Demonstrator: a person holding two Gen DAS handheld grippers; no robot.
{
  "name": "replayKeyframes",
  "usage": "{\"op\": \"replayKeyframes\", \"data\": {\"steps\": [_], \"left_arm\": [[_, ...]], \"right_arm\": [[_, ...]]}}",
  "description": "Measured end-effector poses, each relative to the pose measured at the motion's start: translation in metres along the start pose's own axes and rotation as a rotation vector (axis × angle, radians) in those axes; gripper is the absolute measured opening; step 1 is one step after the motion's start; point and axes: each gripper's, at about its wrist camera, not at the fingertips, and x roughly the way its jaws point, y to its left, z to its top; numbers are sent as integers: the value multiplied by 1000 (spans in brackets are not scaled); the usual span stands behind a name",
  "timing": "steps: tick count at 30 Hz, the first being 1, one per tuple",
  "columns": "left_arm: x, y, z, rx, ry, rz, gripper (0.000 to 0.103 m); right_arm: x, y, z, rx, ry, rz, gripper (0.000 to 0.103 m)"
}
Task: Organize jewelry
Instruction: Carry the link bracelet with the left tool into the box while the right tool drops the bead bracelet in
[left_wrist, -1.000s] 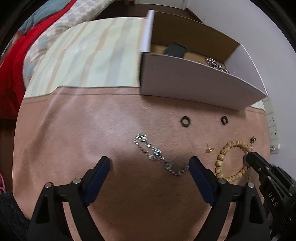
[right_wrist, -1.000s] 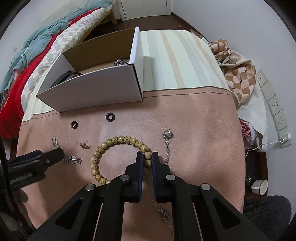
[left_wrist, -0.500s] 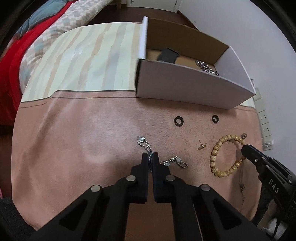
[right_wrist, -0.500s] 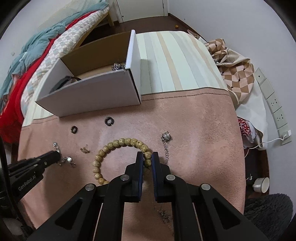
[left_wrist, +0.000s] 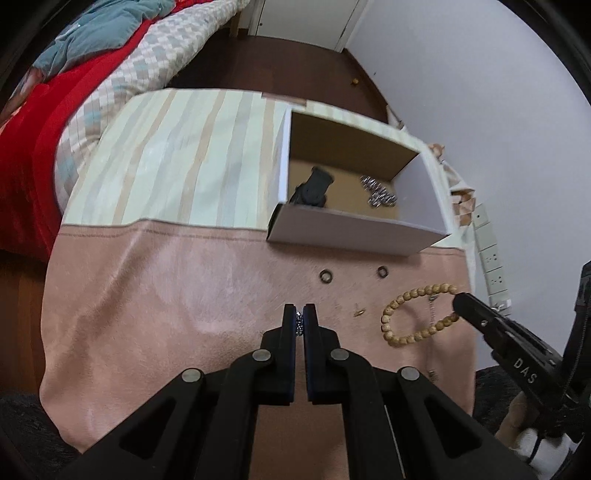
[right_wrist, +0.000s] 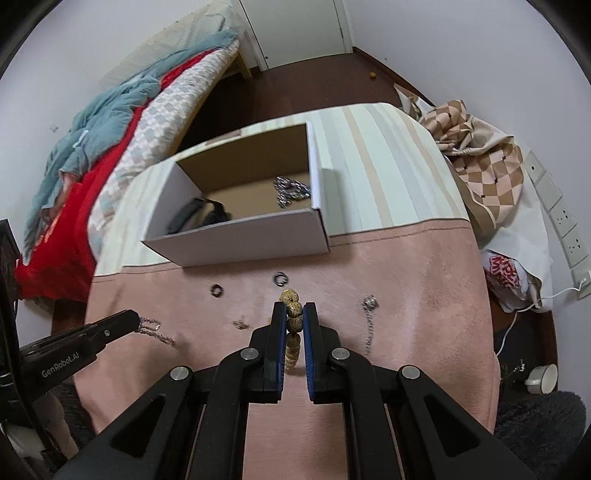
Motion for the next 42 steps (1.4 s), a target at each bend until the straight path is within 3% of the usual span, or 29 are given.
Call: {"op": "replayKeyframes", "data": {"steps": [9,15,19,26,33,38,42], "left_arm": [[-40,-30,37,46,-73,-81,1],[-61,-51,80,109,-144,-92,1],[-50,-56,113,136,-151,-74,1],[11,-43,151,127,-46,-44,1],[57,-30,170,124,49,-22,1],[66,-31,176,111,79,-23,2],[70,-34,179,89,99,32,5]], "right_arm": [[-37,9,27,-7,-65,71,9],[-68,24,74,-46,-124,128,9],[-69,40,109,-109,-139,123,9],[-7,46,150,-104,-29,150,9],[50,42,147,-65,86,194,9],[63,42,143,-56,122,227,9],[83,29,143,-38,223,215,10]]}}
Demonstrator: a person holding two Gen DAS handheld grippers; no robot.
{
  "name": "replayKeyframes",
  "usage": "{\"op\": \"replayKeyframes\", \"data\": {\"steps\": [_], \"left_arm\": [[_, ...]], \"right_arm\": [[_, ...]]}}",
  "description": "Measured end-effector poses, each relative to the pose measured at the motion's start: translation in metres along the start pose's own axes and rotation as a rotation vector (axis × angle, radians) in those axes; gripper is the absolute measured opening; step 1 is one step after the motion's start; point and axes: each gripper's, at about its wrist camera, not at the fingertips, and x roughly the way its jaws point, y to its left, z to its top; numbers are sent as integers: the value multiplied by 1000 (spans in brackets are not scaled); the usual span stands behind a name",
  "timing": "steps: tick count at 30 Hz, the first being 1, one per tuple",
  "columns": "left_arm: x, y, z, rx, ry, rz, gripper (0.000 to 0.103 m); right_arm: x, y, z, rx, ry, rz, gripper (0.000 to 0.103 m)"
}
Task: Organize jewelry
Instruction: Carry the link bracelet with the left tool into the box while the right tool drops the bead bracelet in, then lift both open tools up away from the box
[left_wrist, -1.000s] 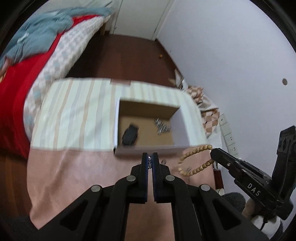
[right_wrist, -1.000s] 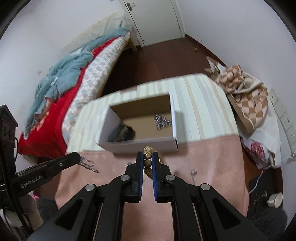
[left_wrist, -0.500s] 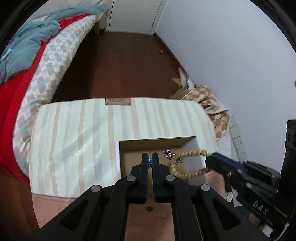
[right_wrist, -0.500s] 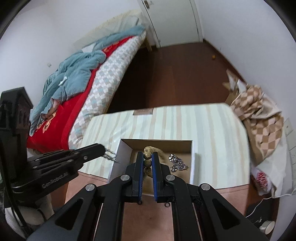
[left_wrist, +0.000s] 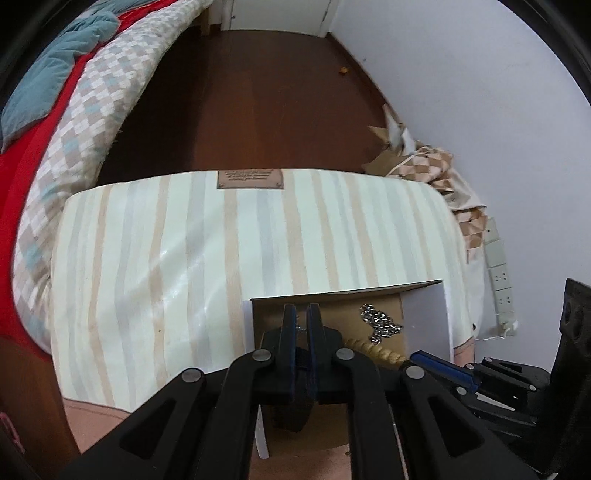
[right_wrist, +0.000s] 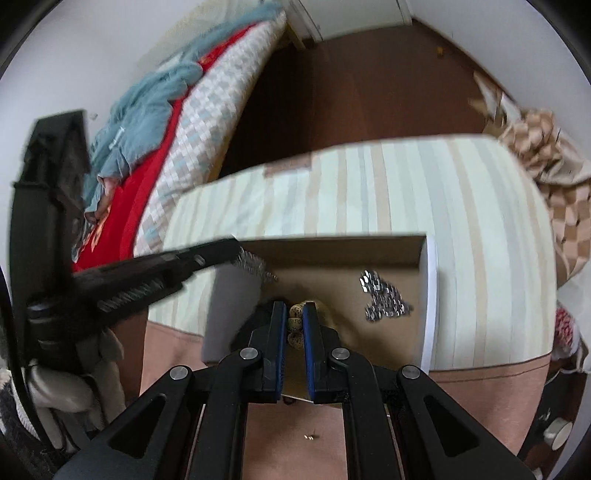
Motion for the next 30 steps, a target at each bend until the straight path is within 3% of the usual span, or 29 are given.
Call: {"op": "replayKeyframes", "data": {"steps": [2,4,6,8,12,14,16,17,19,30], "left_arm": [[-1,-4,0,10,-1,34,7],[-3,-8,0,26,-15,66,8],[-8,-12,-2,44,-34,115,26],[-15,-13,-5,47,-66,147,87],[-24,-11,-16,50,-118,210,90],[-25,-9,-25,46,-126,236,94],[-25,-6,-35,46,-136,262,96],[-24,-6,-39,47,-142,274,98],[-23,-4,-47,47,-149,287,103],[-33,2,-83,-5,-164,306,103]], "right_arm": [[3,-8,0,16,32,-30,16],[-3,-12,-3,12,16,-68,52],[-11,-11,-6,-10,-8,-111,55],[-18,-9,-9,-31,-22,-171,56],[-26,-6,-20,-66,-57,-332,68],[-26,-10,-24,-61,-53,-368,75],[-22,-12,-28,-57,-46,-408,91],[-20,-14,-31,-57,-48,-433,94],[-18,-14,-35,-60,-55,-466,95],[-29,-3,-47,-59,-109,-481,99]]}}
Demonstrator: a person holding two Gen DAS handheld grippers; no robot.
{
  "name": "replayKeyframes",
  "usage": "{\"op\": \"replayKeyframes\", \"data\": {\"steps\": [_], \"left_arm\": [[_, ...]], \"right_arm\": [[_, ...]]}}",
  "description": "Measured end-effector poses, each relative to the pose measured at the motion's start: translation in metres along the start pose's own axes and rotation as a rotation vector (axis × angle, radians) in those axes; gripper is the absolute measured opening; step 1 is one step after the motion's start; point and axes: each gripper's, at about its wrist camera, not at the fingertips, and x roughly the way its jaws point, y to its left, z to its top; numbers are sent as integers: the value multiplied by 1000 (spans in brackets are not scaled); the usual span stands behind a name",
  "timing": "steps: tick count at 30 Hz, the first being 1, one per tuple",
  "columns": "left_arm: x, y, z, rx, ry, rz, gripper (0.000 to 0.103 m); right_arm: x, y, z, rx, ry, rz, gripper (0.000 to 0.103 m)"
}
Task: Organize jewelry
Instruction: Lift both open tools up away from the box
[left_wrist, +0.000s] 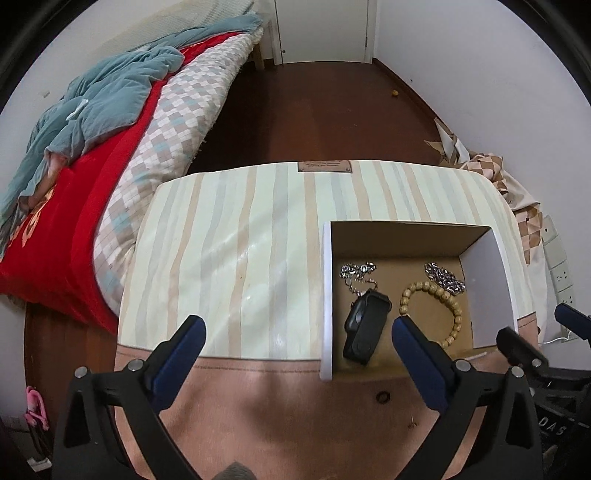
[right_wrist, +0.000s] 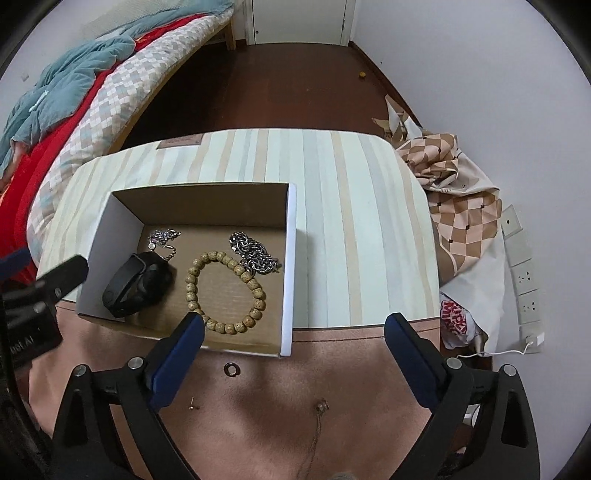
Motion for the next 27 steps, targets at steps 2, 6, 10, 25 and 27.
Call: {"op": "replayKeyframes", "data": {"steps": [2,6,10,25,27], "left_arm": [[-7,0,-4,3,-12,12,103],[-30,2,-11,2,-62,26,103],[-56,5,-21,-5,-111,34,103],[-137,10,-58,-18,-218,1,103],[-141,10,-63,-19,-216,1,103]], "right_arm": [[-8,-1,-2,3,-16,3,99],[-33,-2,-8,8,-68,-4,99],[-61,-6,-15,20,-121,-8,99],[-149,-4,-56,19,-259,5,99],[-155,-5,-62,22,-261,14,99]]}}
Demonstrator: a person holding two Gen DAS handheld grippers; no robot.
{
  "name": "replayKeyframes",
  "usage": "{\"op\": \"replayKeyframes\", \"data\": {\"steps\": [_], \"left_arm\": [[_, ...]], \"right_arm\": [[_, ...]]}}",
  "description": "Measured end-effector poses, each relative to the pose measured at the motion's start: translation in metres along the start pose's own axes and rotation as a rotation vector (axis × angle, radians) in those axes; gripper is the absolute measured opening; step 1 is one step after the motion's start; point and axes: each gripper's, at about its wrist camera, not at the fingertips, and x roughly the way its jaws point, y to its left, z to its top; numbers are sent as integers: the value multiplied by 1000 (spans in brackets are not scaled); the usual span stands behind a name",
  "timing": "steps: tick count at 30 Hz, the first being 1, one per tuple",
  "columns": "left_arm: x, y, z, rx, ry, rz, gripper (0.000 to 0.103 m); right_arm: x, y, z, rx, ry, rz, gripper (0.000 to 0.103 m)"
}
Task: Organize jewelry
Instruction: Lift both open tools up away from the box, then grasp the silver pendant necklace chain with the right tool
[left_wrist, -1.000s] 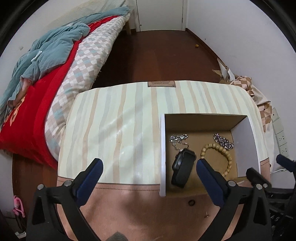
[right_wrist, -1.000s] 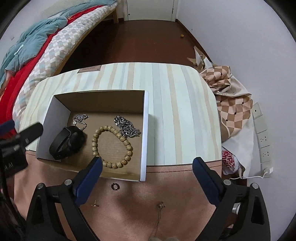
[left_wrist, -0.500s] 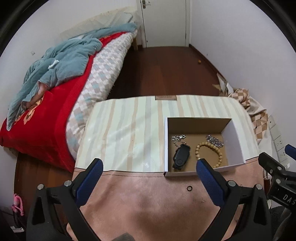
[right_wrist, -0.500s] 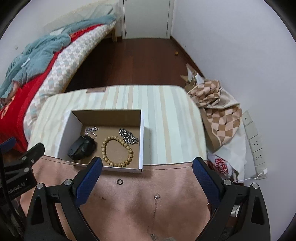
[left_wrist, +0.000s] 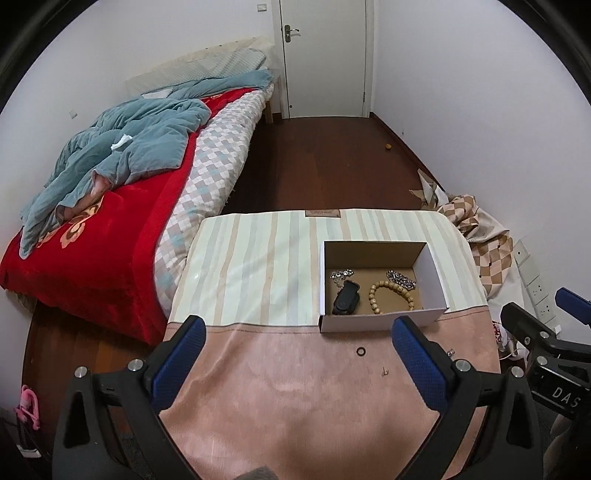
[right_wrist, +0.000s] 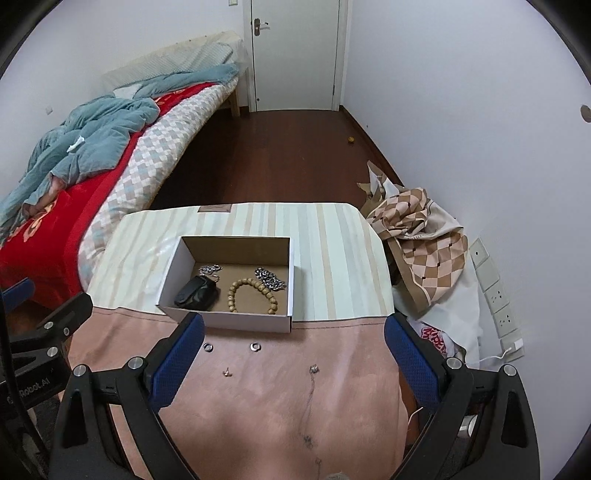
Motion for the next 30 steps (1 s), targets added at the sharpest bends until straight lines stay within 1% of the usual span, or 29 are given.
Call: {"op": "replayKeyframes", "data": {"steps": [7,11,17,22,23,25,26,28,29,30], "left_arm": [[0,4,-18,-36,40,5,103],[12,1,-37,-36,78,18,103],[48,-11,-70,-5,153,52,103],[77,-21,-98,32,235,57,103],[81,-22,-102,37,245,57,103],[87,-23,-108,44,263,60,103],[90,-23,-111,47,272,60,103],[94,-24,-115,52,286,61,103],[96,-23,-116,54,290,62,103],[96,-23,-117,55,292,63,103]], "right_arm": [[-10,-8,-20,31,20,40,99],[-5,-30,-40,91,37,24,99],[34,-71,-81,187,149,-12,99],[70,-80,-127,191,263,-4,98],[77,-77,-137,180,284,-3,97],[87,-73,-151,164,299,1,87],[92,-69,-158,152,310,7,84],[103,-61,-169,124,316,14,74],[107,-58,-172,112,317,13,73],[111,-53,-176,97,316,13,69]]}}
